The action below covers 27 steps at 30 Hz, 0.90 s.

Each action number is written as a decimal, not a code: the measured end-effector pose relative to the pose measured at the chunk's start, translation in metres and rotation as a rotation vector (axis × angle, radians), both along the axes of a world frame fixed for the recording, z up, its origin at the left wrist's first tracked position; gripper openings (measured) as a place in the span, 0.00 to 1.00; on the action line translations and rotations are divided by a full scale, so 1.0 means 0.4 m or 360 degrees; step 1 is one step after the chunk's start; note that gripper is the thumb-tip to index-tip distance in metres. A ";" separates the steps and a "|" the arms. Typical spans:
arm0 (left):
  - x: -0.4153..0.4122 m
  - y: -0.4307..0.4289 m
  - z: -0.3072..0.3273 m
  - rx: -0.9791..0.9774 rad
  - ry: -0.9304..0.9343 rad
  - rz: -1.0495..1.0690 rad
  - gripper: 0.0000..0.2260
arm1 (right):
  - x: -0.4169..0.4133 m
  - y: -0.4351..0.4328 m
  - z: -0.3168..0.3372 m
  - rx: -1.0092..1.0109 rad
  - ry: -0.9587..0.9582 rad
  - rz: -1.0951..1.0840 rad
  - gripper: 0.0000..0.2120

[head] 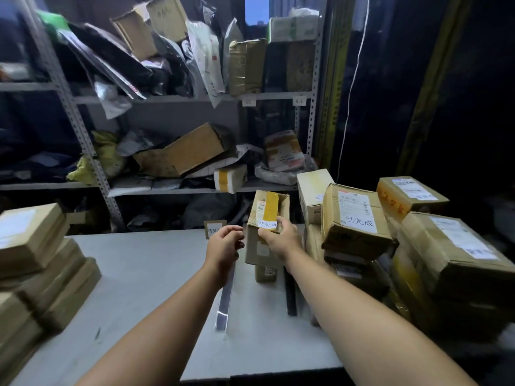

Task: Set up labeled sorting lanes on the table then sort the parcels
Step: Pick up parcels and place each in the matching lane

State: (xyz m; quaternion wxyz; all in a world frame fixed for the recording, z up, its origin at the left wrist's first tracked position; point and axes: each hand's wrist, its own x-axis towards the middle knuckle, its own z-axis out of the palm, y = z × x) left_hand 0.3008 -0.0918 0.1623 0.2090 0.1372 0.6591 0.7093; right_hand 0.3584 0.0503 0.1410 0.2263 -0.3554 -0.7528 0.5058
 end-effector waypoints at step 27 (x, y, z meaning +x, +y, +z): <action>-0.435 -0.975 0.003 -0.0286 0.0018 0.1052 0.07 | -0.614 -0.940 -0.054 -0.0499 -0.0231 0.1201 0.37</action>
